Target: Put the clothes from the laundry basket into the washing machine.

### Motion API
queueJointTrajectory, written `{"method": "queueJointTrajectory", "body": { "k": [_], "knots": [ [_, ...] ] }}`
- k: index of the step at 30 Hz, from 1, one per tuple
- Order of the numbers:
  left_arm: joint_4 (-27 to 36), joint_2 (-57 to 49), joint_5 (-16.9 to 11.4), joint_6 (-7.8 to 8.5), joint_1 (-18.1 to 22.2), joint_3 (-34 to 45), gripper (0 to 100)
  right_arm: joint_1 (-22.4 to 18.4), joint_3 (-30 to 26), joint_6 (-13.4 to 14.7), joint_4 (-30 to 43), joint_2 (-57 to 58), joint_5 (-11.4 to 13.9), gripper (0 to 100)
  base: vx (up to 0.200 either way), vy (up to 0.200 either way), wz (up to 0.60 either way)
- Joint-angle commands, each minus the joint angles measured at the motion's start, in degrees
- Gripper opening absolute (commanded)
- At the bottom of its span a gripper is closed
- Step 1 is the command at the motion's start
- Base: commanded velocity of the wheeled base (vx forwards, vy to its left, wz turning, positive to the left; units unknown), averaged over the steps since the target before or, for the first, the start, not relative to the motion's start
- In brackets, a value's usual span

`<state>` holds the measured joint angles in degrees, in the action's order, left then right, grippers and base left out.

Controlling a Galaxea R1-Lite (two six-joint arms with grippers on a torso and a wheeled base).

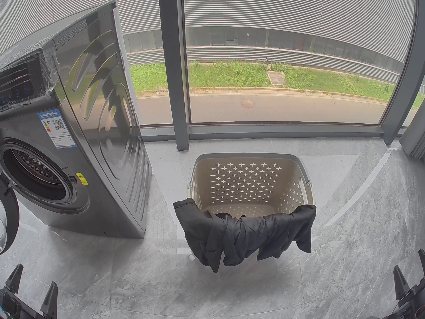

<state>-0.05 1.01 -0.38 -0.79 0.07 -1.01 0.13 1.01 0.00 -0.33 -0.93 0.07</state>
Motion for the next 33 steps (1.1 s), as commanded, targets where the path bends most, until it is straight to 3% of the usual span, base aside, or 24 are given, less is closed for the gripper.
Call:
{"method": "queueJointTrajectory", "body": {
  "k": [1, 11, 23, 33],
  "knots": [
    [-0.04, -1.01, -0.06, 0.0, 0.01, 1.01, 100, 0.04, -1.01, 0.0, -0.02, 0.84, 0.01, 100, 0.0, 0.0, 0.0],
    [-0.04, -0.92, 0.03, 0.0, 0.01, 1.01, 100, 0.04, -1.01, 0.0, -0.02, 0.84, 0.01, 100, 0.0, 0.0, 0.0],
    [-0.04, -1.01, 0.03, 0.18, 0.01, 1.01, 100, 0.04, -1.01, 0.0, -0.02, 0.84, 0.01, 100, 0.0, -0.2, 0.0],
    [-0.04, -1.01, -0.06, 0.0, 0.01, 1.01, 100, -0.05, -1.01, 0.0, -0.02, 0.75, 0.01, 100, 0.0, 0.0, 0.0]
  ]
}}
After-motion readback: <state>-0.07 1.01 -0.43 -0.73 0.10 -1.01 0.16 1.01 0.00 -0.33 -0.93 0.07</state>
